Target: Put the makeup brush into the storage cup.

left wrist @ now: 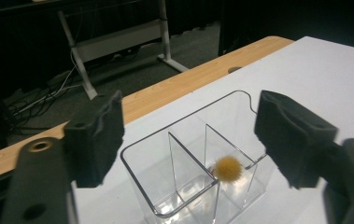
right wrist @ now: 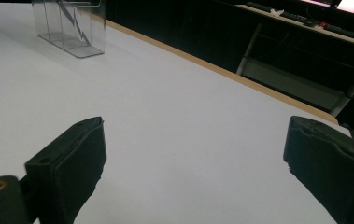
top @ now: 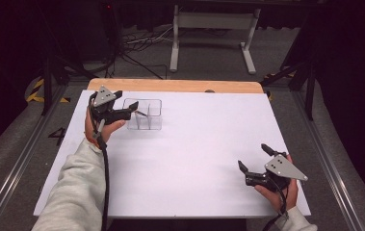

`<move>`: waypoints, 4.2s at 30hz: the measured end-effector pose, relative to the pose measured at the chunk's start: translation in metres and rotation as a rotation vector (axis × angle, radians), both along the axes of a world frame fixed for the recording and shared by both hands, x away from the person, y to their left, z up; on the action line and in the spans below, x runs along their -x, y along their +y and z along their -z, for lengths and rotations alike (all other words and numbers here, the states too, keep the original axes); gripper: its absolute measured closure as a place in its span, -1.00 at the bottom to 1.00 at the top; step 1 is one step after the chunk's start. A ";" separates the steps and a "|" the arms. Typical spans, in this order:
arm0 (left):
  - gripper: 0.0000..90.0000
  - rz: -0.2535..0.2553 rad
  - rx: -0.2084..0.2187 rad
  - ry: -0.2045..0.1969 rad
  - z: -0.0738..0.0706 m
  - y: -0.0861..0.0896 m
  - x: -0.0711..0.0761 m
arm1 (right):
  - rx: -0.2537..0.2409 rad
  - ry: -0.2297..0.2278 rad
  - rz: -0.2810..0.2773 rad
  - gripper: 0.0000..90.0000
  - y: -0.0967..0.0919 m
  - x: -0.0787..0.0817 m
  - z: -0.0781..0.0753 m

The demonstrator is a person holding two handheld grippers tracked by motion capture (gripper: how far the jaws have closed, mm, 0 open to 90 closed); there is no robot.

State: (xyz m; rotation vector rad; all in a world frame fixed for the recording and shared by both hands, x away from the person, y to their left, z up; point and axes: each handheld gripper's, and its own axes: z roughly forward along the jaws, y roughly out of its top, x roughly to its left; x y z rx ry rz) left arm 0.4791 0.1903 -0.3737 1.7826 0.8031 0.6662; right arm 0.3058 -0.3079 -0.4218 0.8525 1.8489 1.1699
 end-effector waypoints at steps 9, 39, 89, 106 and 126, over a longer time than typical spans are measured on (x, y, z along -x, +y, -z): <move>-0.80 0.000 -0.005 -0.023 -0.006 0.004 0.011 | 0.003 0.000 -0.002 -0.85 0.001 0.000 0.000; -0.95 0.055 -0.054 -0.122 -0.012 0.012 0.048 | 0.003 -0.001 -0.006 -0.85 0.001 0.000 0.000; -0.97 0.120 -0.102 -0.156 0.011 0.033 0.111 | 0.005 -0.006 -0.015 -0.85 0.003 0.001 -0.001; -0.96 0.125 -0.118 -0.115 0.036 0.041 0.128 | 0.006 -0.004 -0.022 -0.85 0.004 0.001 -0.001; -0.97 0.103 -0.078 -0.013 0.074 0.062 0.144 | 0.018 0.003 -0.030 -0.86 0.005 0.000 0.001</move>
